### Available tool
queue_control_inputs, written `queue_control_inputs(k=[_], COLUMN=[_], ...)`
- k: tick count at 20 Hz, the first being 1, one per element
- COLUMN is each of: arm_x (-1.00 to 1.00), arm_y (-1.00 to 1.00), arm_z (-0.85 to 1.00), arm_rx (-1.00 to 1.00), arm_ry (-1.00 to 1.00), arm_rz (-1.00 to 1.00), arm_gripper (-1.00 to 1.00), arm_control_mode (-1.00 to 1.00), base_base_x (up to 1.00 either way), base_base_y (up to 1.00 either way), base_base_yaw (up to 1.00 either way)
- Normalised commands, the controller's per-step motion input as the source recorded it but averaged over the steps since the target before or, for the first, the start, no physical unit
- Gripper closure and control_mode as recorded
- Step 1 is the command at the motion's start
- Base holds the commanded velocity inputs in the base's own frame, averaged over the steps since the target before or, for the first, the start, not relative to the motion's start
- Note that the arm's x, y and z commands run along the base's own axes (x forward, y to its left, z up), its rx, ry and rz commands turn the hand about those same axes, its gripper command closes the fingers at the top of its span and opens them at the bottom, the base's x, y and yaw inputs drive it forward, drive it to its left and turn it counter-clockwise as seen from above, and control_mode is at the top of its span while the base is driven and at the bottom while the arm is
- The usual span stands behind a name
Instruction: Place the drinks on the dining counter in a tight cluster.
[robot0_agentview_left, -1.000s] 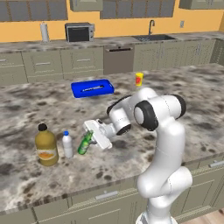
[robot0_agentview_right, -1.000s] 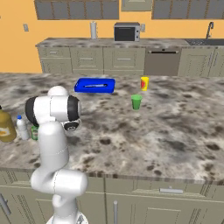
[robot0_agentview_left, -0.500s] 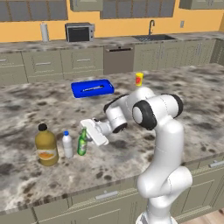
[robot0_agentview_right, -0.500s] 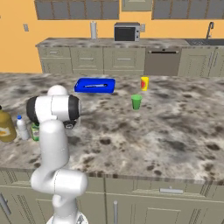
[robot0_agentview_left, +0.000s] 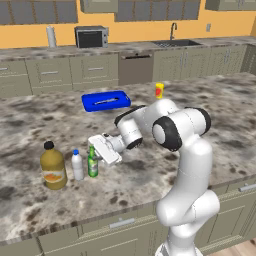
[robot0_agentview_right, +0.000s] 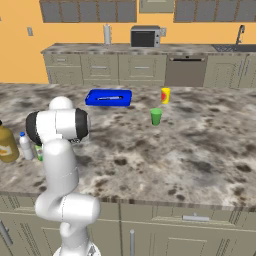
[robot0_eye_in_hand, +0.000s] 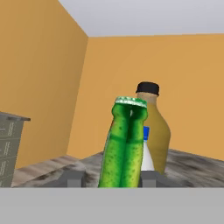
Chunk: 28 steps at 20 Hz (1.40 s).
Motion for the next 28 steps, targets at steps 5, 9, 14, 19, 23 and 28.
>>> queue_control_inputs(k=[5, 9, 14, 19, 23, 28], arm_x=[0.00, 0.00, 0.00, -0.10, -0.30, -0.36], arm_y=[-0.18, -0.09, -0.18, -0.34, -0.31, -0.32], arm_z=[-0.12, -0.01, 0.01, 0.11, 0.31, 0.40], arm_rx=[0.00, 0.00, 0.00, 0.00, -0.02, 0.00], arm_ry=[0.00, 0.00, 0.00, 0.00, 0.05, 0.18], arm_rz=[0.00, 0.00, -0.02, -0.13, -0.29, -0.28], arm_gripper=[-1.00, -1.00, -1.00, -1.00, -1.00, -1.00], arm_control_mode=[-1.00, -1.00, -1.00, -1.00, -1.00, -1.00], base_base_x=[0.00, 0.00, 0.00, 0.00, 0.00, 0.00], base_base_y=[0.00, 0.00, 0.00, 0.00, 0.00, 0.00], base_base_yaw=[0.00, 0.00, 0.00, 0.00, 0.00, 0.00])
